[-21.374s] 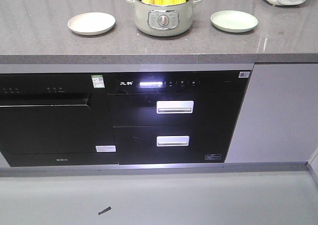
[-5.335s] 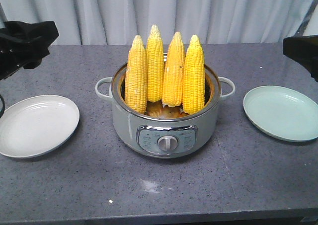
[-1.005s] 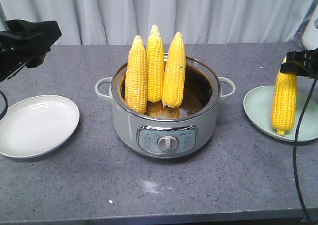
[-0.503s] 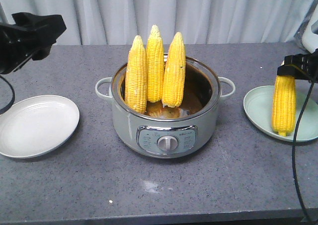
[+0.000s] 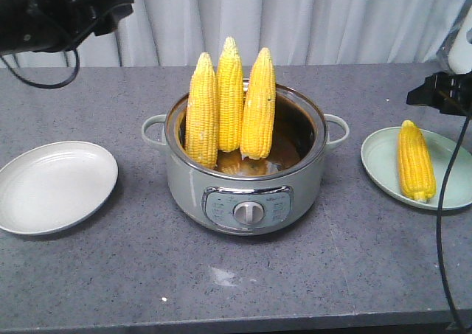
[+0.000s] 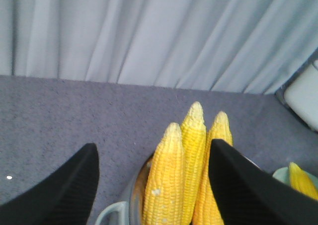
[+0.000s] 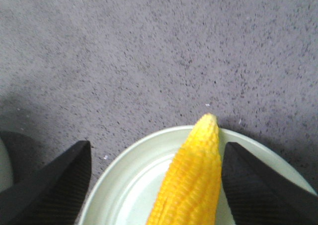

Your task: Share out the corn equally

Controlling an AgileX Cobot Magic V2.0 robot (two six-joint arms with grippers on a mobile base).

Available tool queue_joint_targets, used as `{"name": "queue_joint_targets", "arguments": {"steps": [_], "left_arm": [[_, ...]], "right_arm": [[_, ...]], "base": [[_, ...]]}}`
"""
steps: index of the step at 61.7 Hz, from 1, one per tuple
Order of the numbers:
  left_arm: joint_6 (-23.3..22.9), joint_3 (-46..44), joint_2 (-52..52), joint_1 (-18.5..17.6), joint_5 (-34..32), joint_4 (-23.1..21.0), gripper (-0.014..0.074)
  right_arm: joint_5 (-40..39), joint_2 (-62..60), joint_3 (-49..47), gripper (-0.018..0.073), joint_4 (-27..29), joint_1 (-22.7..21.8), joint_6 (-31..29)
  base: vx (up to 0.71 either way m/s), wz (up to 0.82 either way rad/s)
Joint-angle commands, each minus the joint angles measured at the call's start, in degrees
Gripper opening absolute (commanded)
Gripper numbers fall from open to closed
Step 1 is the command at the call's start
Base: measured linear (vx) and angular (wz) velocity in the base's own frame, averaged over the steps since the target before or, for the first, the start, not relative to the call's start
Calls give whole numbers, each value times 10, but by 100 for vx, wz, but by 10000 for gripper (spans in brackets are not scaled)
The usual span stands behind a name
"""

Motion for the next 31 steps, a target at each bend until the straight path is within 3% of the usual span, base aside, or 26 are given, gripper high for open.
{"name": "queue_joint_targets", "arguments": {"steps": [1, 8, 16, 27, 31], "left_arm": [[113, -62, 25, 0, -5, -110, 465], [190, -132, 81, 14, 21, -197, 465], [200, -218, 146, 37, 76, -238, 465], [276, -319, 225, 45, 149, -282, 465], [284, -345, 249, 45, 162, -292, 465]], "right_arm": [[-13, -53, -17, 532, 25, -2, -2], [-7, -78, -17, 527, 31, -2, -2], [7, -108, -17, 527, 41, -2, -2], [10, -135, -17, 527, 48, -2, -1], [11, -136, -17, 527, 48, -2, -1]], "base": [[0, 0], [0, 0], [0, 0], [0, 0], [0, 0]]}}
